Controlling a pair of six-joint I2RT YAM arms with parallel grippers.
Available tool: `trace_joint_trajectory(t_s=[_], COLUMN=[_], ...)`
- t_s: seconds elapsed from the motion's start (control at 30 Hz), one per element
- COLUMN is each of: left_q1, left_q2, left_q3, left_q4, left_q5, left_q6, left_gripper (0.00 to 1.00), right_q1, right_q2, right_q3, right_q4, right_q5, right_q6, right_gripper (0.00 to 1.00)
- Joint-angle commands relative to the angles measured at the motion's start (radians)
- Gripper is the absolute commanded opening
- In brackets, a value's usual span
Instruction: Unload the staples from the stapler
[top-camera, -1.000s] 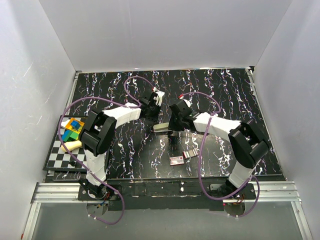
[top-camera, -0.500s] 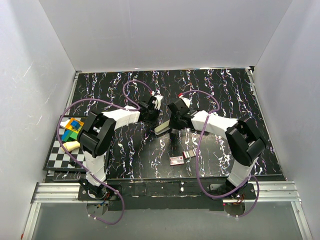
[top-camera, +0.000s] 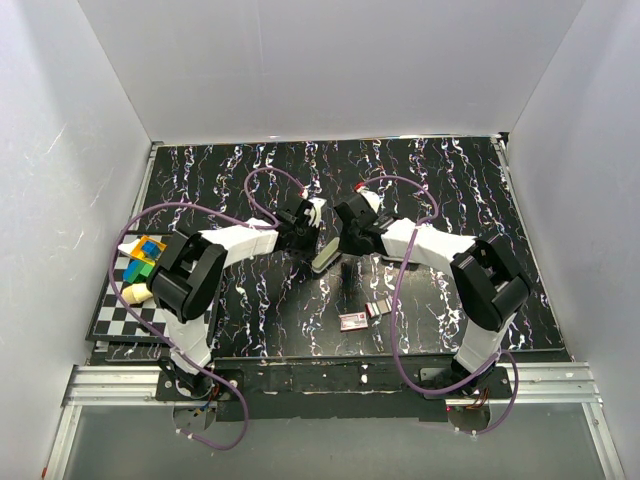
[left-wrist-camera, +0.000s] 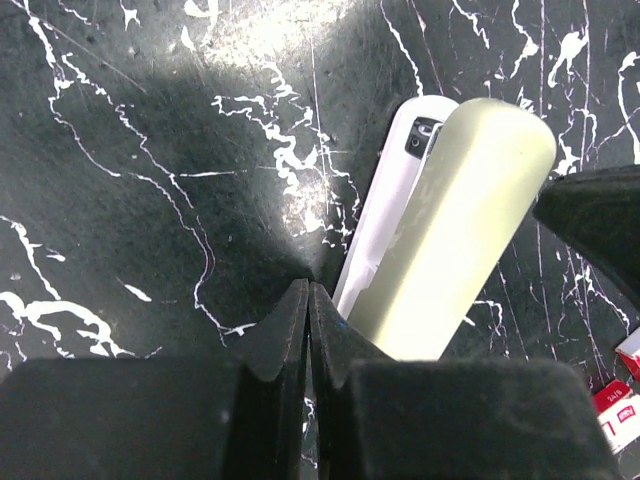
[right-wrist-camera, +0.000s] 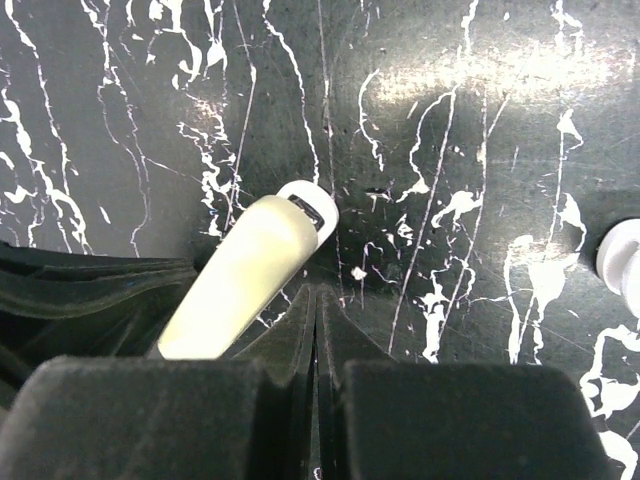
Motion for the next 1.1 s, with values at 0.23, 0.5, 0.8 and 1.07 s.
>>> trace_joint_trajectory(t_s=[0.23, 0.5, 0.8, 1.07], left_q1=[-0.007, -0.009, -0.021, -0.044], left_q2=[-0.183, -0.207, -0.168, -0.074], left_q3=[0.052, 0.139, 0.237, 0.291], left_q4=[-0.108, -0.144, -0.159, -0.165], left_q5=[-0.11, -0.028, 0.115, 0.138], left_q6=[0.018, 0.05, 0.194, 0.303], left_gripper=[0.15, 0.59, 0.86, 0.98], right_q1=[-0.002, -0.002, -0.002, -0.002], right_q2=[-0.218, -0.404, -0.61, -0.771], right_q3=[-0.036, -0.076, -0.157, -0.219], right_q4=[-0.115, -0.261, -0.334, -0.379], right_q5=[0.108, 0.129, 0.015, -0.096], right_q6=[-0.079, -0.145, -0.211, -0.247], right_gripper=[0.08, 0.59, 0.73, 0.73])
